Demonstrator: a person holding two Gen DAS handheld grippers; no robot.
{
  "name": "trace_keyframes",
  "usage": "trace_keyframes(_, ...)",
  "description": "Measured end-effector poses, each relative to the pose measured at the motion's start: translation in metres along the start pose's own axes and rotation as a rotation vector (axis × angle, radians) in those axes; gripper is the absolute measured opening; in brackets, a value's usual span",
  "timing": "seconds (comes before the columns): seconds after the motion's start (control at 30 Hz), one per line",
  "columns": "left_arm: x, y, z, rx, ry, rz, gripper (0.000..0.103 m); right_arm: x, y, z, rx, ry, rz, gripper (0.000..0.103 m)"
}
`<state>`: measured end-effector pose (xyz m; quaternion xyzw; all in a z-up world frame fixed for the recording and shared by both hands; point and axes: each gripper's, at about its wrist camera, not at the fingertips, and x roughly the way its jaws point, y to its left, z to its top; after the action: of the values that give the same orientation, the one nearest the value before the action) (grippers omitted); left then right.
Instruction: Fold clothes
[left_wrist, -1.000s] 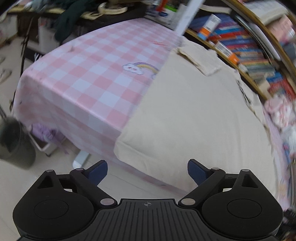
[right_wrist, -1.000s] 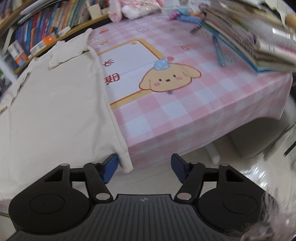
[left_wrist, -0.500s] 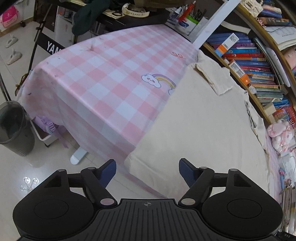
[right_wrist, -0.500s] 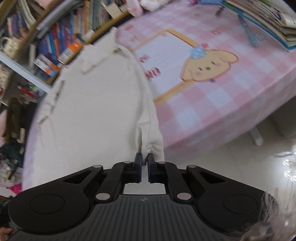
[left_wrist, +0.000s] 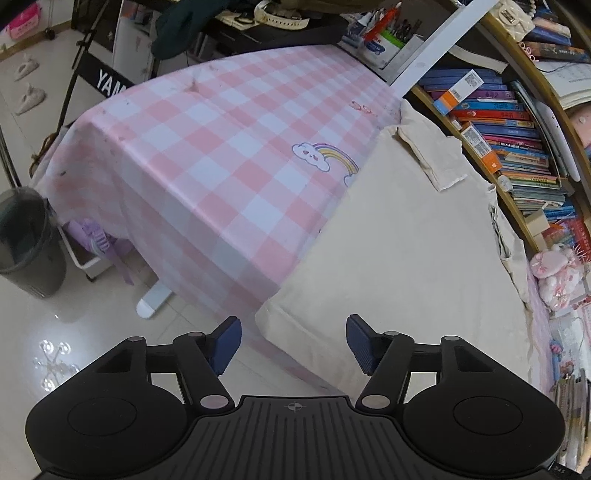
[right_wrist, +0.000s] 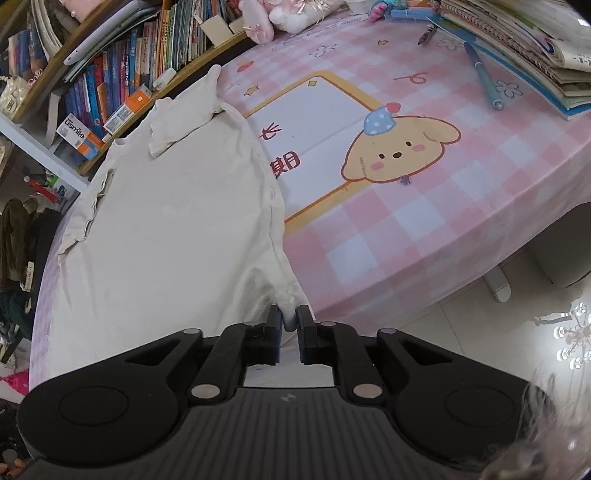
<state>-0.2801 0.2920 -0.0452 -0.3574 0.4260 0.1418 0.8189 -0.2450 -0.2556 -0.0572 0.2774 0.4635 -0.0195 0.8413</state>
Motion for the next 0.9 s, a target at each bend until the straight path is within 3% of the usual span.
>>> trace_keyframes(0.2,0.006,-0.001,-0.004,0.001,0.004,0.02,0.059,0.001,0.006,0.001,-0.041,0.007,-0.019,0.01)
trace_keyframes(0.47,0.02,0.008,0.016,-0.037,-0.012,-0.007,0.057,0.002,0.007,0.003,-0.024,0.022,-0.037,0.01)
trace_keyframes(0.57,0.03,0.007,0.016,-0.06,0.011,-0.011,0.045,0.002,0.008,0.004,-0.019,0.026,-0.042,0.01)
trace_keyframes(0.63,0.029,0.005,0.015,-0.073,0.019,-0.031,0.019,0.002,0.009,0.004,-0.028,0.028,-0.048,0.009)
trace_keyframes(0.67,0.026,0.003,0.015,-0.083,0.014,-0.042,0.014,0.001,0.009,0.004,-0.033,0.029,-0.051,0.007)
trace_keyframes(0.83,0.001,-0.012,0.019,-0.041,-0.029,-0.134,0.014,-0.012,0.007,0.003,-0.033,0.007,-0.036,0.006)
trace_keyframes(0.9,0.006,-0.018,0.023,-0.007,-0.016,-0.13,0.014,-0.013,0.007,0.003,-0.034,-0.001,-0.033,0.006)
